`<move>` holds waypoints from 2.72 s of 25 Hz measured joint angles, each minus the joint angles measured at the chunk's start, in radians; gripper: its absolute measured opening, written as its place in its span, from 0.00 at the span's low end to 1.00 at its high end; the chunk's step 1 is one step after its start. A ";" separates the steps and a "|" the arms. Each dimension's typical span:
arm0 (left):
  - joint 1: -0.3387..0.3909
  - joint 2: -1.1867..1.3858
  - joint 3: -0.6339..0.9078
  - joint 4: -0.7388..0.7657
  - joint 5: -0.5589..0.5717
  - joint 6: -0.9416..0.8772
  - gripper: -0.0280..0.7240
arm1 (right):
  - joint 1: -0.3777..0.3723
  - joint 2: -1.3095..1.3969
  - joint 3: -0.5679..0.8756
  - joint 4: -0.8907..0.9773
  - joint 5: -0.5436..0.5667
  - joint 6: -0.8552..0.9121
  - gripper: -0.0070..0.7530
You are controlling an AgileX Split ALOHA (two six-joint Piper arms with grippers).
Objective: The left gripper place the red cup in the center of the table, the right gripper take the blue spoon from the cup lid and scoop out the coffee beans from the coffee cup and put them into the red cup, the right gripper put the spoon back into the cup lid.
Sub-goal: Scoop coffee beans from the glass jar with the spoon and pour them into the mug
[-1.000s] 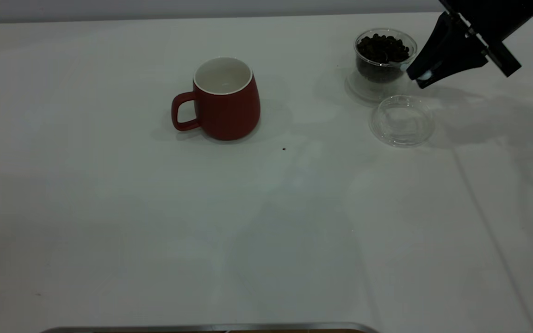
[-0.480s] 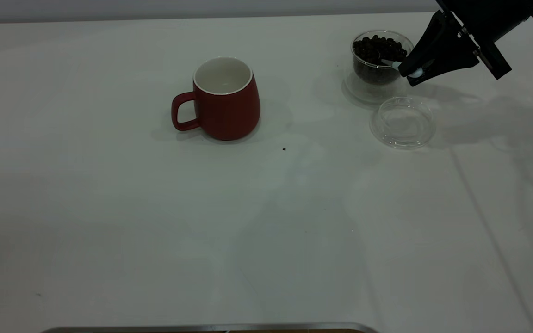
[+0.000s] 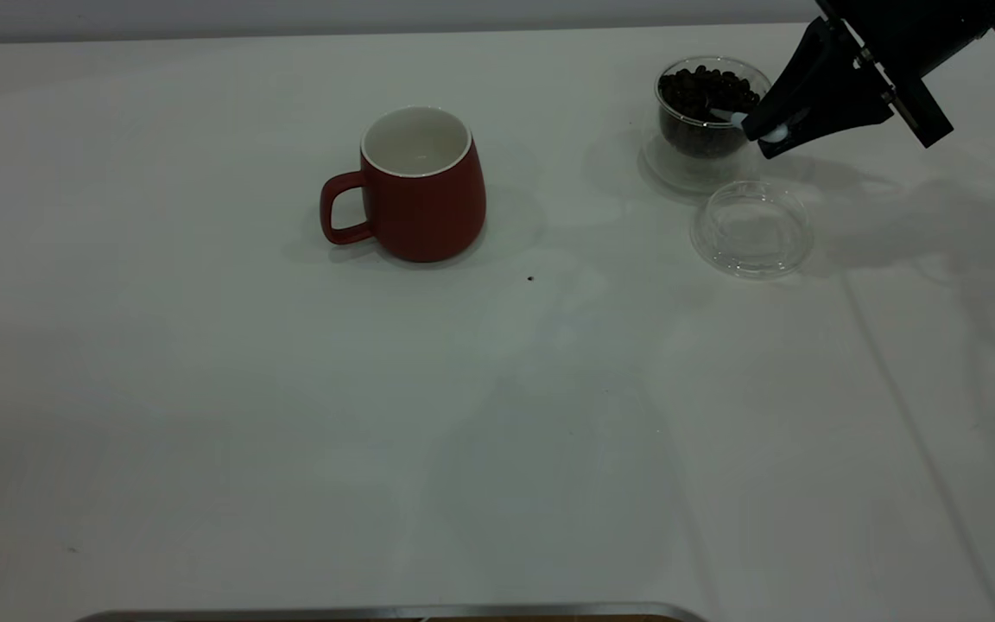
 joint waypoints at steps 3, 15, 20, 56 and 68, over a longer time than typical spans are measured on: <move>0.000 0.000 0.000 0.000 0.000 0.000 0.73 | -0.002 0.000 0.000 0.019 0.000 0.000 0.16; 0.000 0.000 0.000 0.000 0.000 0.000 0.73 | -0.009 0.032 0.000 0.077 0.027 -0.009 0.16; 0.000 0.000 0.000 0.000 0.000 0.000 0.73 | -0.021 0.038 0.000 0.093 0.038 -0.016 0.16; 0.000 0.000 0.000 0.000 0.000 0.000 0.73 | -0.082 0.039 0.000 0.186 0.071 -0.078 0.16; 0.000 0.000 0.000 0.000 0.000 0.000 0.73 | -0.082 0.039 0.000 0.233 0.071 -0.094 0.16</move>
